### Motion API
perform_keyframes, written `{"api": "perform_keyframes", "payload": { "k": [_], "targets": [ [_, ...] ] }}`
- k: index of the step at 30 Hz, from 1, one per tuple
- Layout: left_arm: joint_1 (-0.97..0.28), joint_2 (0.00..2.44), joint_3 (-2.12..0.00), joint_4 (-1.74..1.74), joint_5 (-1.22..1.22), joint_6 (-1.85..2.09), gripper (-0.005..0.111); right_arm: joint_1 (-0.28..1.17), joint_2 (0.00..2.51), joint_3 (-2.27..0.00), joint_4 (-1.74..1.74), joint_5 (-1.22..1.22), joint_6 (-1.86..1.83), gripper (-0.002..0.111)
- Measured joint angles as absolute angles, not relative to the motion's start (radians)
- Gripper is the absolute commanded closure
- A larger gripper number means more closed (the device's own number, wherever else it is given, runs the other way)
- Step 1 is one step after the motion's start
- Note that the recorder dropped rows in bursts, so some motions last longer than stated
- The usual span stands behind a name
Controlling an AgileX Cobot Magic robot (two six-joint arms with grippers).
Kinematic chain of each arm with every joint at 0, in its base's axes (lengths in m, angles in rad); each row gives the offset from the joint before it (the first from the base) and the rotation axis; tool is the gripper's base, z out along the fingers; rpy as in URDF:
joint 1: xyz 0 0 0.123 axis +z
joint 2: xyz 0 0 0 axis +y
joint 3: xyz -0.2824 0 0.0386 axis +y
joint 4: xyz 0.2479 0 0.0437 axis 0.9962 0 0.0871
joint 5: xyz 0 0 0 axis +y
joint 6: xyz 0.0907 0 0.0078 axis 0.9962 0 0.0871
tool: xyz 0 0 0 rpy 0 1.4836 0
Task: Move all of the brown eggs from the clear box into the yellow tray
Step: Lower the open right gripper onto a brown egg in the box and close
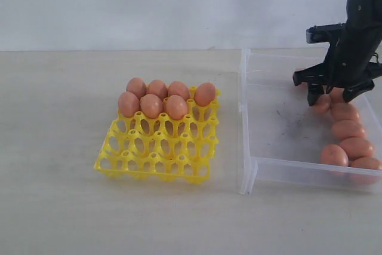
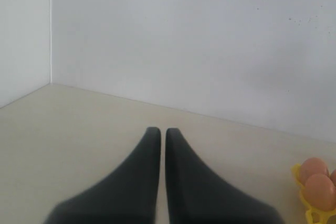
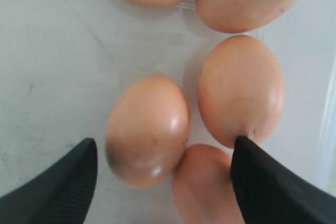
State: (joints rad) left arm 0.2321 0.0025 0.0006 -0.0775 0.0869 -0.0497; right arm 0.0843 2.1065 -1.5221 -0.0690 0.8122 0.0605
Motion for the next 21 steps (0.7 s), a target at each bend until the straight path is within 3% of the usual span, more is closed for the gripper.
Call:
{"api": "perform_keyframes", "payload": {
  "k": [10, 16, 21],
  "targets": [
    [0.232, 0.002, 0.001, -0.078, 0.087, -0.05, 0.103, 0.084, 2.107, -1.522, 0.089, 0.737, 0.088, 0.045],
    [0.232, 0.002, 0.001, -0.078, 0.087, -0.05, 0.103, 0.084, 2.107, -1.522, 0.09, 0.704, 0.125, 0.062],
    [0.232, 0.002, 0.001, -0.078, 0.087, -0.05, 0.103, 0.084, 2.107, -1.522, 0.095, 0.69, 0.143, 0.064]
  ]
}}
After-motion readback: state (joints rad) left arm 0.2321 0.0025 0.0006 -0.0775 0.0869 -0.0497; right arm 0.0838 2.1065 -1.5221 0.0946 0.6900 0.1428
